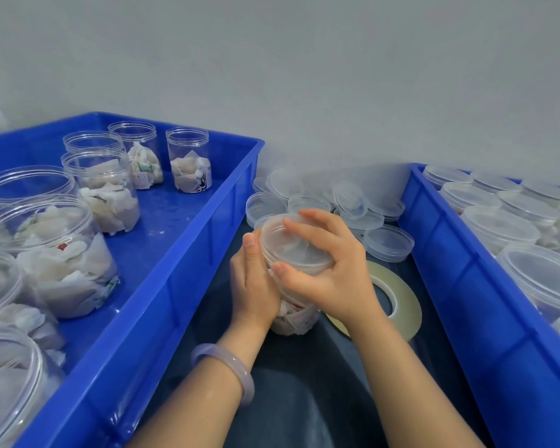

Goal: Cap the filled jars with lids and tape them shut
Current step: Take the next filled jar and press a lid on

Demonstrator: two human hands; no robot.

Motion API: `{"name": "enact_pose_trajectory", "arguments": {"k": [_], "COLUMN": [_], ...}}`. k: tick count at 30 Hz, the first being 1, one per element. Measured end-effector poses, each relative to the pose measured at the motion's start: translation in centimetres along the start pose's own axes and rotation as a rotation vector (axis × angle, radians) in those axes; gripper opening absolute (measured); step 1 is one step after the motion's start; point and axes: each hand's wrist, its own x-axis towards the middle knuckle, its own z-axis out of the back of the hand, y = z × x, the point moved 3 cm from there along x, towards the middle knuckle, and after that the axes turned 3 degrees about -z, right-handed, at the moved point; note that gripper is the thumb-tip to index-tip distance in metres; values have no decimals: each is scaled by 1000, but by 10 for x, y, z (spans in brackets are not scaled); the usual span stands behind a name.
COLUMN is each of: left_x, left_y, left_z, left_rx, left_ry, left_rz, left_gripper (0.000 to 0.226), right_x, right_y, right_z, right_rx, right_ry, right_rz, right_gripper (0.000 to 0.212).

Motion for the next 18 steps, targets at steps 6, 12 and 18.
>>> {"name": "enact_pose_trajectory", "arguments": {"k": [6,12,18], "left_x": [1,-1,0], "left_y": [0,-5,-5], "left_z": [0,0,0], "left_rx": [-2,40,49], "left_ry": [-6,-15,-29], "left_rz": [2,-58,-70], "left_gripper": [53,47,42], "right_x": [1,2,0], "right_y": [0,1,1], "right_z": [1,2,1], "right_rx": [-25,-51,-91], "right_ry": [42,70,49], "right_rz": [5,-10,16], "right_gripper": [52,52,55]}}
